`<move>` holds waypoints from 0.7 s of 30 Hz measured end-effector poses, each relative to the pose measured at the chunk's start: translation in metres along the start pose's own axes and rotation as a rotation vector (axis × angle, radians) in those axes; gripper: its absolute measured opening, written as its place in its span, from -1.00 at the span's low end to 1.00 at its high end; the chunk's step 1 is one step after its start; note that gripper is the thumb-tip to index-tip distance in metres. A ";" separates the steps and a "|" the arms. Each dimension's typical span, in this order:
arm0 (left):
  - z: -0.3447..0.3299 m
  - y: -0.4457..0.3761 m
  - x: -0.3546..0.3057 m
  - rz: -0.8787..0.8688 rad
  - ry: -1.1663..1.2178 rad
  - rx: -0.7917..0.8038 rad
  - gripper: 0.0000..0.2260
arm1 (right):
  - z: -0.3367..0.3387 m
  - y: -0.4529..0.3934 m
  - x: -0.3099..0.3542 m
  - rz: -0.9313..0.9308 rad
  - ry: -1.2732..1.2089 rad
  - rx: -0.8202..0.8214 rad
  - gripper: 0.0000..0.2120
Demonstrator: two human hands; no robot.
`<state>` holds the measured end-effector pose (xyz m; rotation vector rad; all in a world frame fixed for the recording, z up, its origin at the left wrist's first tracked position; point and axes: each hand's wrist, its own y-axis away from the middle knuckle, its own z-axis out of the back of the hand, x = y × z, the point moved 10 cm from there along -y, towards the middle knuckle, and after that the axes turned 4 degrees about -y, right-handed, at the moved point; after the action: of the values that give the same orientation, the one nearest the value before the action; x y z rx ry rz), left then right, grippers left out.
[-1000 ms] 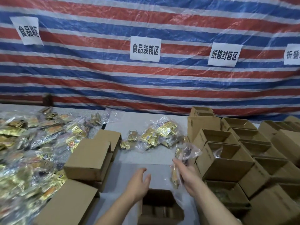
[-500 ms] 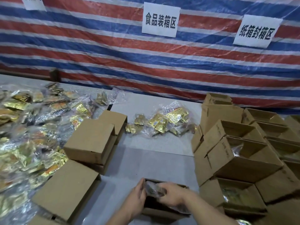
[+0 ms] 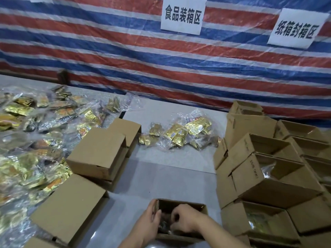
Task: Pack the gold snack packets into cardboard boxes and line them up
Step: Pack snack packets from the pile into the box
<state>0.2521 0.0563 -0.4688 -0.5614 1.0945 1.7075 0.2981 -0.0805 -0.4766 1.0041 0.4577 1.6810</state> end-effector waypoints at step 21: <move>-0.011 0.013 -0.010 0.040 -0.179 0.037 -0.55 | -0.039 0.000 -0.028 -0.114 0.153 0.082 -0.67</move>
<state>0.2434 0.0404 -0.4611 -0.3574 1.0126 1.7326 0.2688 -0.0992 -0.5098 0.8943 0.6768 1.6531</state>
